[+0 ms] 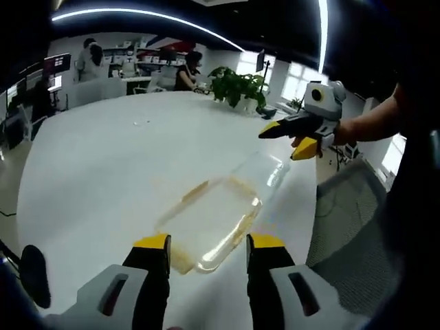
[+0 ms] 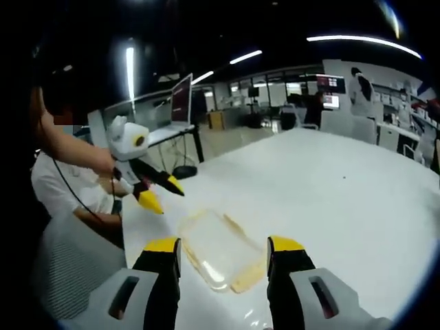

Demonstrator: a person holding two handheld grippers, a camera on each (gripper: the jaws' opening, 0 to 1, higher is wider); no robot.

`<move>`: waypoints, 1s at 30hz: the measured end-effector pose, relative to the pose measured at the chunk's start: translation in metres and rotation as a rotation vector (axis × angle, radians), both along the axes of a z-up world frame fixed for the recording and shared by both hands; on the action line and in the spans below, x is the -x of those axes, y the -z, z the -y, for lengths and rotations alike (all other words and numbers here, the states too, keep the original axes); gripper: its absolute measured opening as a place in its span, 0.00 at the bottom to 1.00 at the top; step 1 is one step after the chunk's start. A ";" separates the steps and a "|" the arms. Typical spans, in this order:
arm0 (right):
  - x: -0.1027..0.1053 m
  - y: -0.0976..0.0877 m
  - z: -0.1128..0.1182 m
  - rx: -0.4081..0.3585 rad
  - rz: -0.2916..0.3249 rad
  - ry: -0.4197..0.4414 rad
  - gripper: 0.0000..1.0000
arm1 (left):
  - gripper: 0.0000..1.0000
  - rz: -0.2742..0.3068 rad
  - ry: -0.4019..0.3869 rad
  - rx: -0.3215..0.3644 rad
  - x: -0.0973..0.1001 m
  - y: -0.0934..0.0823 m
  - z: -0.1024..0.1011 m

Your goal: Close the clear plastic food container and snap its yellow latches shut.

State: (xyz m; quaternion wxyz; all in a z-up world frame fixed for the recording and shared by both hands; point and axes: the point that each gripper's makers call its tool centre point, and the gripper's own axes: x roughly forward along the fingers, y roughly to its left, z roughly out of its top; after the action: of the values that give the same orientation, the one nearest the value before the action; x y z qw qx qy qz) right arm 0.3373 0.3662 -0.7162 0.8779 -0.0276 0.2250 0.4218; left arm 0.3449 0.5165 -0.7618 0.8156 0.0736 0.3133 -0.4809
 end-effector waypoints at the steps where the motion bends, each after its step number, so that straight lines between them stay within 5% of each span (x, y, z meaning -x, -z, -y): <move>1: -0.001 0.001 -0.001 0.005 0.003 -0.004 0.50 | 0.43 -0.003 0.001 0.003 -0.001 0.000 0.000; 30: -0.014 0.034 -0.015 0.100 -0.060 -0.135 0.49 | 0.44 0.020 0.199 -0.138 -0.015 0.028 -0.003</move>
State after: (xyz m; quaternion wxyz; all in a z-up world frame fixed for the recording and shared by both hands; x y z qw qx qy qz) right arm 0.3518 0.3816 -0.7500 0.8378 -0.0741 0.2696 0.4690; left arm 0.3603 0.5193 -0.7896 0.7598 0.1651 0.3288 -0.5361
